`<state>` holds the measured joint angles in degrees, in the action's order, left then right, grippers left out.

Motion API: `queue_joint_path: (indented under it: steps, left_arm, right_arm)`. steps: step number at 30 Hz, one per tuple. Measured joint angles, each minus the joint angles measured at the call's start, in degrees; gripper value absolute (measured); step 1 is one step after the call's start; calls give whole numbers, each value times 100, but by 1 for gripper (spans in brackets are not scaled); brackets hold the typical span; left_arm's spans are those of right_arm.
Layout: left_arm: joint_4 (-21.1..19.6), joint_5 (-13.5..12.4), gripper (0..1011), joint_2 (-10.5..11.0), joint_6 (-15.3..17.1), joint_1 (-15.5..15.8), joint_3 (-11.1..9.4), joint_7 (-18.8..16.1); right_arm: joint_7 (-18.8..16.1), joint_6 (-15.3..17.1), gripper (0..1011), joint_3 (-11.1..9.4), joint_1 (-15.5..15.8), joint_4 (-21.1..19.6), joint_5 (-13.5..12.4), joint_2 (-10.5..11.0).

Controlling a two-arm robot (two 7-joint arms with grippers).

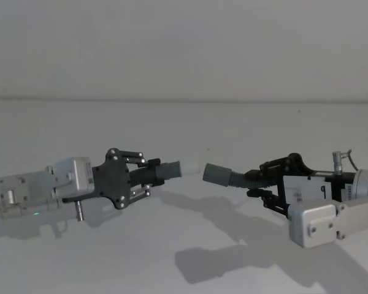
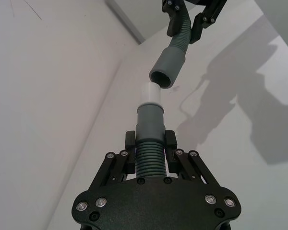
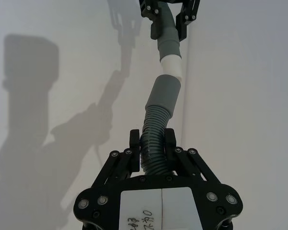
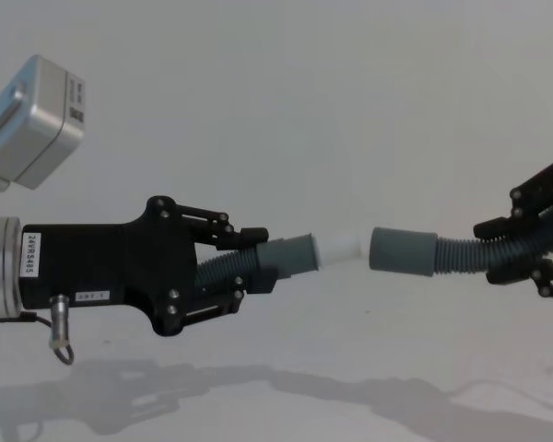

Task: Use both hands to pick up one end of the pipe from the table, align the ends, and insert them.

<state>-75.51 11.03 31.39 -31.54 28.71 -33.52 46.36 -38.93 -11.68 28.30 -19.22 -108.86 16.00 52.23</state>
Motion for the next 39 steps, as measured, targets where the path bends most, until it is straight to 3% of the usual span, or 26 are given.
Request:
queue_joint_path:
  steps: [29, 30, 38, 39]
  left_arm:
    - [-7, 23, 345, -10, -24, 8, -13, 35]
    - [-7, 23, 345, -10, -24, 8, -13, 35]
    - [-6, 24, 345, -10, -26, 8, -13, 36]
    - [-6, 24, 345, -10, -26, 8, -13, 36]
  right_arm:
    - [-14, 2, 287, 37, -48, 35, 14, -29]
    - [-226, -78, 287, 352, -541, 418, 85, -321]
    - [-226, -78, 287, 352, -541, 418, 85, -321]
    - [-268, -102, 287, 425, -656, 504, 88, -378]
